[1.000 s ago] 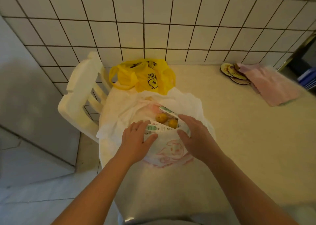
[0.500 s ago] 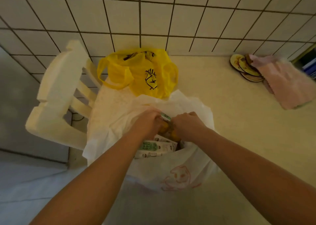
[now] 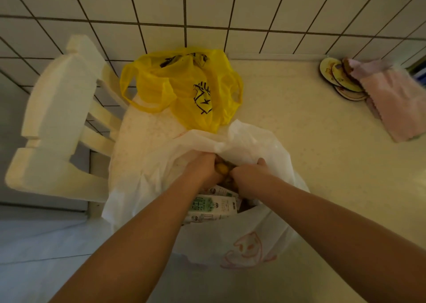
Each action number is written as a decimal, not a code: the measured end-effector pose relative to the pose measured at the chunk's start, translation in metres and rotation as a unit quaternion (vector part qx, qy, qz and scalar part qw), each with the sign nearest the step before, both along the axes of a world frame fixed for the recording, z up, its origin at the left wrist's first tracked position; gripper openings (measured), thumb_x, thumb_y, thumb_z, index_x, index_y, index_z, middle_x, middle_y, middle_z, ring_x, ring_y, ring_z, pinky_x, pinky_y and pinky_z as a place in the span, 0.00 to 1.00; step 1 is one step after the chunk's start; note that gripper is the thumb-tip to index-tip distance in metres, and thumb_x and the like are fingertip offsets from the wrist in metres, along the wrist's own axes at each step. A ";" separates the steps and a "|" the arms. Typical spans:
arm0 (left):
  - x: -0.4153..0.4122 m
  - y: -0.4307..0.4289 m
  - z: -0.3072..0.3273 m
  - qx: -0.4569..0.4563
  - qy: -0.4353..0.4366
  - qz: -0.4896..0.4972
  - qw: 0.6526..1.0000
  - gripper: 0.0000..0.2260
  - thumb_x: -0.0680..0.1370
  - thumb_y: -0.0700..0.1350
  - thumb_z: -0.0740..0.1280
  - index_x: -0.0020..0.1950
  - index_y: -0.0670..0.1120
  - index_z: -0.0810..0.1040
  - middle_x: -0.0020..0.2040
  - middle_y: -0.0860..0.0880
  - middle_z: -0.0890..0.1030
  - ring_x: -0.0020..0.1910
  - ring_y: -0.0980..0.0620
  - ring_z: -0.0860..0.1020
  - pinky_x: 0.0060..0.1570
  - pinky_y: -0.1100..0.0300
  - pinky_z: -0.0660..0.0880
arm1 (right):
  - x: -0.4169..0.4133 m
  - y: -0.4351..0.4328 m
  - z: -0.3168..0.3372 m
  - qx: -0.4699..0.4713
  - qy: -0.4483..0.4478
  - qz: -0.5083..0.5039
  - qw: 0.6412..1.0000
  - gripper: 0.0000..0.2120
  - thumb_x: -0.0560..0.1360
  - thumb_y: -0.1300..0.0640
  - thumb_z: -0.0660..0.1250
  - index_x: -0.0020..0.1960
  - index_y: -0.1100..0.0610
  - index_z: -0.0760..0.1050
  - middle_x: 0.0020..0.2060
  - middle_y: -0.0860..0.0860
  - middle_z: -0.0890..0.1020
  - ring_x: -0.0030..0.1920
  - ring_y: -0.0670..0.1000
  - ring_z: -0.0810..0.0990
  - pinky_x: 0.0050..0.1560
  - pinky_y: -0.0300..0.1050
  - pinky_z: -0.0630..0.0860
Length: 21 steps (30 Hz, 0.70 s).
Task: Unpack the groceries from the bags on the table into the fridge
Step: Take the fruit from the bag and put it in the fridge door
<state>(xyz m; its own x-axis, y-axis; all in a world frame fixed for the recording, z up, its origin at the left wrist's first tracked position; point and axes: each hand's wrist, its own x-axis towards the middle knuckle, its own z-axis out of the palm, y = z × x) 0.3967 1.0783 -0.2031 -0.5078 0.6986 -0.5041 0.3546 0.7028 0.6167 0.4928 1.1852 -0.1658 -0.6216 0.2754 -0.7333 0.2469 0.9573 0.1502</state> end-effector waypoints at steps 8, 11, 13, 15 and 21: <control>0.000 -0.028 0.006 0.055 0.035 0.079 0.995 0.12 0.71 0.50 0.72 0.54 0.56 0.78 0.50 0.53 0.79 0.48 0.52 0.78 0.46 0.56 0.77 | -0.002 0.002 0.004 -0.075 0.031 -0.037 0.996 0.13 0.75 0.58 0.66 0.53 0.46 0.65 0.48 0.46 0.74 0.53 0.52 0.72 0.65 0.60 0.61; 0.001 -0.041 0.007 0.066 0.058 0.093 0.992 0.15 0.71 0.50 0.72 0.56 0.51 0.77 0.51 0.52 0.77 0.48 0.52 0.77 0.47 0.55 0.77 | 0.001 0.004 0.007 -0.081 0.058 -0.040 0.994 0.11 0.75 0.58 0.65 0.51 0.47 0.65 0.47 0.46 0.73 0.57 0.53 0.75 0.64 0.58 0.64; 0.003 -0.049 0.011 0.090 0.056 0.103 0.989 0.16 0.72 0.49 0.72 0.58 0.52 0.77 0.53 0.53 0.78 0.49 0.54 0.77 0.45 0.59 0.74 | 0.005 0.005 0.007 -0.066 0.067 -0.041 0.995 0.10 0.74 0.57 0.66 0.55 0.49 0.72 0.50 0.47 0.76 0.57 0.53 0.75 0.62 0.56 0.64; 0.005 -0.055 0.015 0.118 0.065 0.113 0.985 0.17 0.72 0.49 0.73 0.60 0.52 0.77 0.53 0.53 0.79 0.50 0.54 0.77 0.43 0.62 0.72 | 0.009 0.003 0.010 -0.055 0.080 -0.051 0.994 0.13 0.74 0.55 0.66 0.58 0.49 0.76 0.52 0.48 0.77 0.56 0.54 0.76 0.61 0.55 0.64; 0.019 -0.074 0.037 0.137 0.085 0.139 0.977 0.18 0.73 0.51 0.73 0.61 0.50 0.76 0.50 0.51 0.78 0.48 0.51 0.77 0.42 0.59 0.70 | 0.033 -0.010 0.039 -0.060 0.211 -0.085 0.972 0.14 0.76 0.51 0.63 0.62 0.46 0.74 0.51 0.49 0.70 0.53 0.54 0.75 0.58 0.54 0.67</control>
